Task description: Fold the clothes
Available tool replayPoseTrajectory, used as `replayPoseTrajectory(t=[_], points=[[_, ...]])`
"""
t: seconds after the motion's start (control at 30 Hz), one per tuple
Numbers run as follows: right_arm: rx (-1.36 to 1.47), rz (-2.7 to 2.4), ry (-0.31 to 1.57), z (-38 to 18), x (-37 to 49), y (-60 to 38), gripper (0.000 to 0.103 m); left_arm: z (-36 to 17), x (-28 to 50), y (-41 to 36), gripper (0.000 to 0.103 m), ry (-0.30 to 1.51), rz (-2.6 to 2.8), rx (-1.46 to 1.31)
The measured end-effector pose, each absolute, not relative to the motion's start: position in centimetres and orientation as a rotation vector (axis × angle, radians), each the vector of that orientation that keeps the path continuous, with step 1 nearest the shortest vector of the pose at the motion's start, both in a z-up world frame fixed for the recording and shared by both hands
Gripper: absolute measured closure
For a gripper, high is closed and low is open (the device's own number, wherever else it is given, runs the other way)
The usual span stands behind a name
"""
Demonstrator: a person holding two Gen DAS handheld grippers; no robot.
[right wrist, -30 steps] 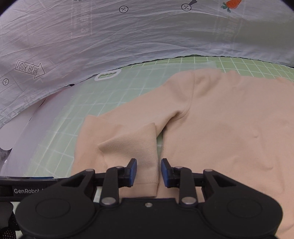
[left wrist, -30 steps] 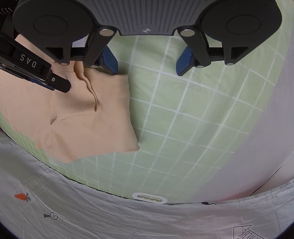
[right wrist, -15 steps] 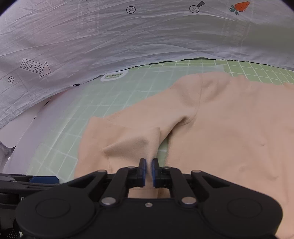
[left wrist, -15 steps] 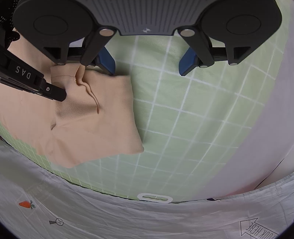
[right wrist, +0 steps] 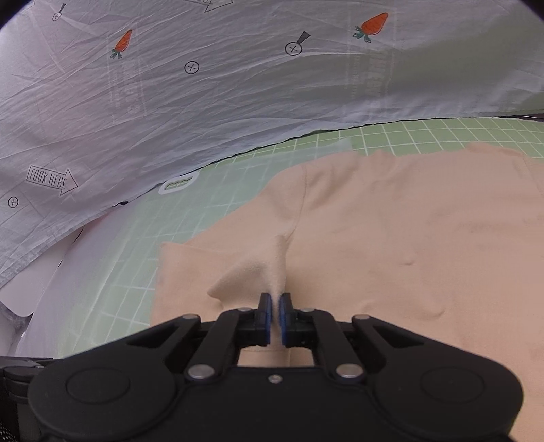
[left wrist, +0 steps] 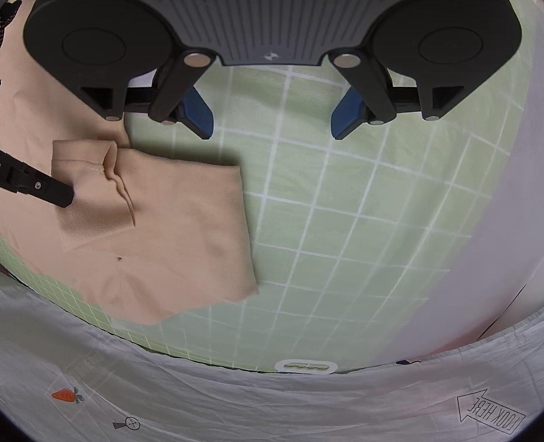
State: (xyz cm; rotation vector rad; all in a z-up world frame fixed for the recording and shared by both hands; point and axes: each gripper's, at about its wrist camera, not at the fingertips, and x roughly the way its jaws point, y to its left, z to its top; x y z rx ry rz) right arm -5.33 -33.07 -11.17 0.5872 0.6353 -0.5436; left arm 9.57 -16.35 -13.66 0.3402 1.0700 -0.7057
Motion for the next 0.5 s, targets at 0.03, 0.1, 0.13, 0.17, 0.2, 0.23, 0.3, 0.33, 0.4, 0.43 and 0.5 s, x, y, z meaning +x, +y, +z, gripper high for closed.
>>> replayPoseTrajectory(t=[0.03, 0.1, 0.13, 0.17, 0.2, 0.23, 0.3, 0.33, 0.4, 0.43, 0.5], points=[[0.592, -0.558, 0.621, -10.9, -6.2, -33.4, 0.098, -13.5, 9.1, -16.6, 0.026, 1.065, -0.714, 0.346], [0.596, -0.592, 0.597, -10.4, -8.0, -34.2, 0.098, -13.3, 8.0, -17.2, 0.026, 1.058, -0.731, 0.356], [0.597, -0.613, 0.585, -10.1, -9.1, -34.6, 0.098, -13.2, 7.5, -17.5, 0.026, 1.057, -0.74, 0.361], [0.597, -0.637, 0.574, -9.8, -10.2, -35.0, 0.098, -13.1, 6.9, -17.8, 0.026, 1.055, -0.749, 0.366], [0.598, -0.664, 0.562, -9.5, -11.3, -35.5, 0.098, -13.0, 6.4, -18.0, 0.026, 1.055, -0.759, 0.372], [0.599, -0.696, 0.55, -9.2, -12.6, -36.0, 0.098, -13.0, 5.8, -18.3, 0.026, 1.054, -0.768, 0.378], [0.6, -0.763, 0.526, -8.6, -15.0, -37.0, 0.098, -13.0, 4.7, -18.7, 0.026, 1.053, -0.782, 0.39], [0.6, -0.802, 0.518, -8.5, -16.3, -37.5, 0.098, -13.0, 4.5, -18.8, 0.026, 1.055, -0.783, 0.392], [0.581, -0.887, 0.523, -8.5, -18.3, -38.3, 0.098, -13.1, 4.0, -19.0, 0.026, 1.059, -0.783, 0.397], [0.557, -0.943, 0.544, -8.7, -19.0, -38.7, 0.097, -13.2, 3.7, -19.1, 0.026, 1.061, -0.783, 0.399], [0.51, -1.049, 0.589, -9.1, -20.4, -39.5, 0.094, -13.3, 3.2, -19.3, 0.026, 1.065, -0.784, 0.403]])
